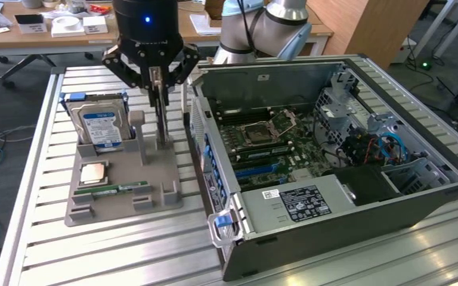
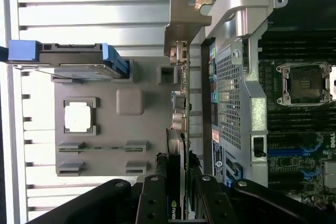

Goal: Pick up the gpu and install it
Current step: 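Pick up the gpu and move the gpu toward the slot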

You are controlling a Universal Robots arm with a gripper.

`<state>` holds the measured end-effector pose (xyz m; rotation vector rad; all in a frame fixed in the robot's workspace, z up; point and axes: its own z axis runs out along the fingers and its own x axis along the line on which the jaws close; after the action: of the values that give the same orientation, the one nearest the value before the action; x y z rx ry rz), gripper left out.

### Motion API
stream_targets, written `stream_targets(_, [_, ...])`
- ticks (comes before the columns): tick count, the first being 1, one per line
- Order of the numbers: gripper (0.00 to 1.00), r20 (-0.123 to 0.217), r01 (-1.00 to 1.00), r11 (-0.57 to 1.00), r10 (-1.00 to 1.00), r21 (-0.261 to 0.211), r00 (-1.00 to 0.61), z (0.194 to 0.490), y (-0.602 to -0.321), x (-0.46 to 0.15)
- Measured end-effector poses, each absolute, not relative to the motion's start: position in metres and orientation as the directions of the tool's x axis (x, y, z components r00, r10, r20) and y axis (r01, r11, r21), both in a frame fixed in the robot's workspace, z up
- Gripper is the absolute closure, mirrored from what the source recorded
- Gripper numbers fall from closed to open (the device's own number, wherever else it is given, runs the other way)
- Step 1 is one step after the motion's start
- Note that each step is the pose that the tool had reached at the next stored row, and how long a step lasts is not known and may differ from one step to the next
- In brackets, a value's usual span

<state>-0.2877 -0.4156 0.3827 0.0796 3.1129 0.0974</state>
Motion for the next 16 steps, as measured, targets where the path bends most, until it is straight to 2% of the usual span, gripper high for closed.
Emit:
stream_targets(7, [0.74,-0.026,0.050,0.997,0.052,0.063,-0.998,0.405,-0.416,-0.288])
stream_targets(16, [0.74,-0.026,0.050,0.997,0.052,0.063,-0.998,0.415,-0.416,-0.288])
